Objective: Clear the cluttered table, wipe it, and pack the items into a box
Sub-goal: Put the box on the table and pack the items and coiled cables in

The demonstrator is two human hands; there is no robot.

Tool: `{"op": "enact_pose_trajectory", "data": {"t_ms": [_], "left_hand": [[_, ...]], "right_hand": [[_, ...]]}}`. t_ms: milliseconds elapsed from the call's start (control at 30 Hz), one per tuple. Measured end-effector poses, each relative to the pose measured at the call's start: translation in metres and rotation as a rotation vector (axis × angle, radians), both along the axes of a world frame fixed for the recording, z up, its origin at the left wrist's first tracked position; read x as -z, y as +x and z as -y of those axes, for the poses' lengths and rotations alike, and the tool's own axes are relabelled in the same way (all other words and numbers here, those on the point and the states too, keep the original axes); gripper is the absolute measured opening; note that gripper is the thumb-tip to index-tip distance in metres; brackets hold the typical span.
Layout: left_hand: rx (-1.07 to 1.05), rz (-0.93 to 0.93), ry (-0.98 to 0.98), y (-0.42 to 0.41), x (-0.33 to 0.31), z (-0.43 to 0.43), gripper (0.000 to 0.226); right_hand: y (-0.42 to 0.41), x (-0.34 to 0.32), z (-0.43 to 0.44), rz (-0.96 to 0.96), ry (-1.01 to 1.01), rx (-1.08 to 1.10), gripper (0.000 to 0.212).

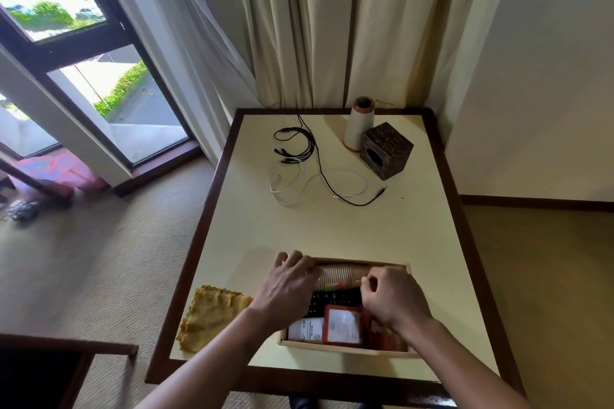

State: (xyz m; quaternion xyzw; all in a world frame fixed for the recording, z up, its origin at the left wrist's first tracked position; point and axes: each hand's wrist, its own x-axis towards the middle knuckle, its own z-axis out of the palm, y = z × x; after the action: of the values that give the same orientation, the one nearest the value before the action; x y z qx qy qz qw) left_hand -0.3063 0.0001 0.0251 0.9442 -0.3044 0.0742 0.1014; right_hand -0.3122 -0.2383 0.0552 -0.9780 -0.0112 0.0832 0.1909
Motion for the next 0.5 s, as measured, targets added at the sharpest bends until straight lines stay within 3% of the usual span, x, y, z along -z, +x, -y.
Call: {"op": "enact_pose_trajectory", "data": {"t_ms": [200, 333, 500], "left_hand": [[-0.227, -0.103, -0.143, 0.015, 0.000, 0.008, 0.016], [-0.211, -0.307, -0.141, 0.036, -0.005, 0.023, 0.039], [-0.168, -0.399, 0.048, 0.049, 0.003, 0.031, 0.055]], "right_hand": [[0.054, -0.015, 0.003, 0.160, 0.251, 0.045, 0.038], [0.118, 0.003, -0.002, 0.114, 0.207, 0.080, 0.043], [0.195, 0.034, -0.007, -0.046, 0.087, 0.133, 0.026]]}}
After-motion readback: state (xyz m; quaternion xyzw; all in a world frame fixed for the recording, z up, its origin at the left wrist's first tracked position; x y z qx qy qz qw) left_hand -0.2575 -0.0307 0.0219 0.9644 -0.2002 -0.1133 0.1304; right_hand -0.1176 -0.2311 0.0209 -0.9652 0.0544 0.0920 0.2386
